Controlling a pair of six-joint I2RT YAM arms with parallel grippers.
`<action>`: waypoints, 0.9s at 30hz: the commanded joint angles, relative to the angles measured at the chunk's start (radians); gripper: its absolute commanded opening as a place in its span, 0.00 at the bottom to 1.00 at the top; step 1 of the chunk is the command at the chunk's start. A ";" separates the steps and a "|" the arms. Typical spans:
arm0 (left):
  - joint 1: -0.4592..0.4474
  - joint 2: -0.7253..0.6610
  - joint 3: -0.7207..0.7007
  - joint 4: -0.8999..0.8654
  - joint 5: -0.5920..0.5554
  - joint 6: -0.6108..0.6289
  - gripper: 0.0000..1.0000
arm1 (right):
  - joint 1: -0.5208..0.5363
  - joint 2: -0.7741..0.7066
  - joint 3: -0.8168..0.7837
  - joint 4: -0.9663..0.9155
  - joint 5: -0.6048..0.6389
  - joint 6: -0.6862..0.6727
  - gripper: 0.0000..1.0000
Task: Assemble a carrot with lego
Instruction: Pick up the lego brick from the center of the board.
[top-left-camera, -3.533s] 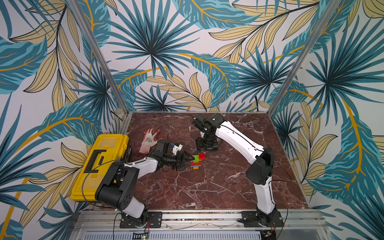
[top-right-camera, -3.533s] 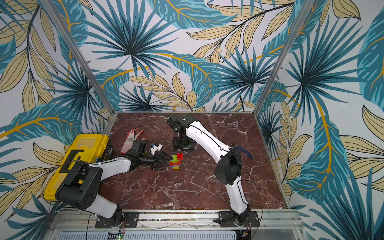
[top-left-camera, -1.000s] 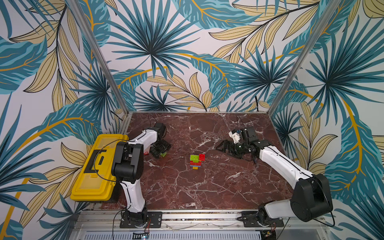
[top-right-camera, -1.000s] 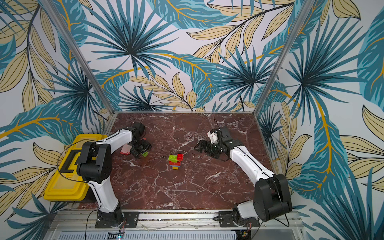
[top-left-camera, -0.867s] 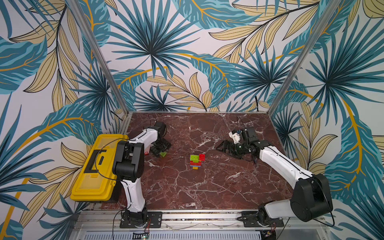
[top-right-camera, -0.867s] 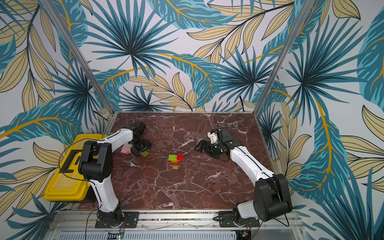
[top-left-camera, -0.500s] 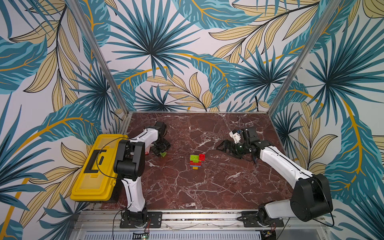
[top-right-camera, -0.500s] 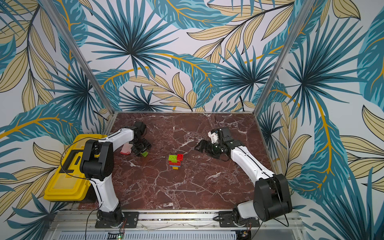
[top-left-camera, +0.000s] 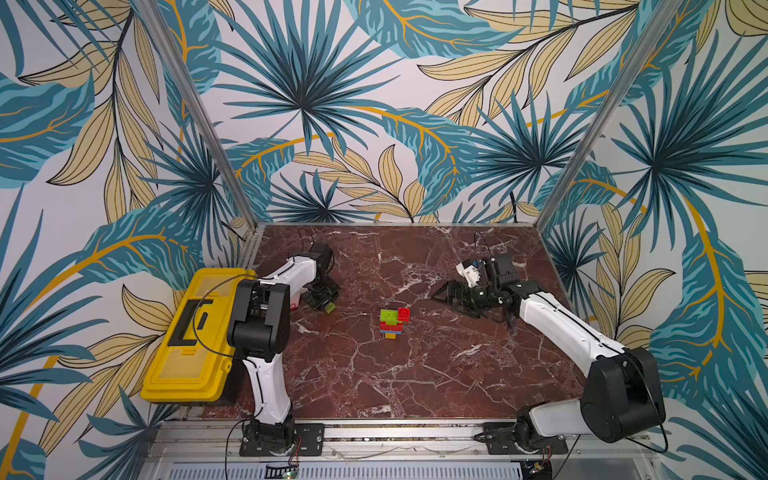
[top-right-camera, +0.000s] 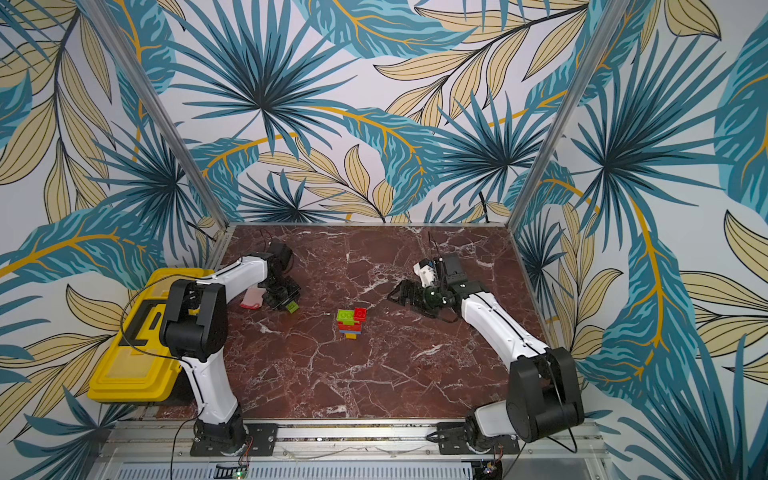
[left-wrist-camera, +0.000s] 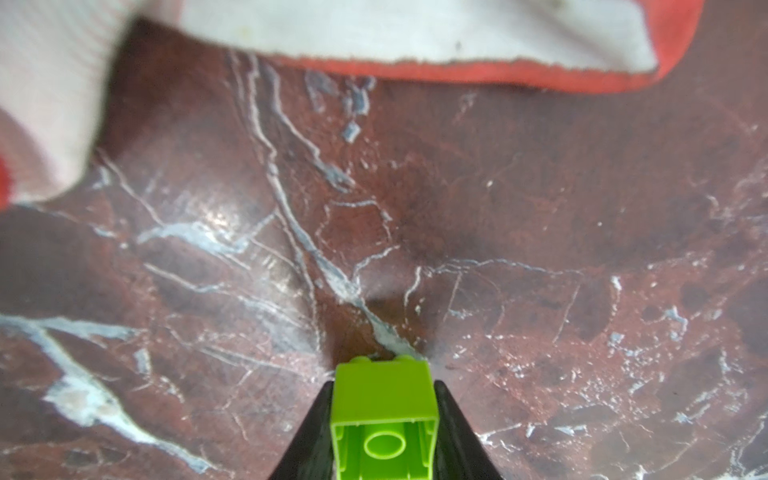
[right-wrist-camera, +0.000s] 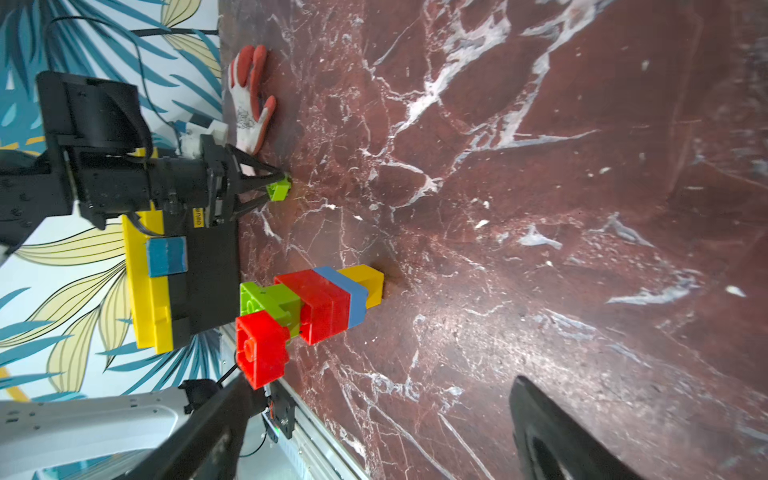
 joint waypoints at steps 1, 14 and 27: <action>0.000 -0.023 0.030 -0.045 0.046 0.069 0.33 | -0.003 -0.014 -0.045 0.095 -0.151 0.028 0.92; -0.132 -0.165 0.294 -0.421 0.142 0.296 0.28 | 0.132 0.062 -0.051 0.200 -0.191 0.173 0.85; -0.342 -0.126 0.485 -0.566 0.159 0.314 0.27 | 0.232 0.174 -0.042 0.377 -0.136 0.324 0.73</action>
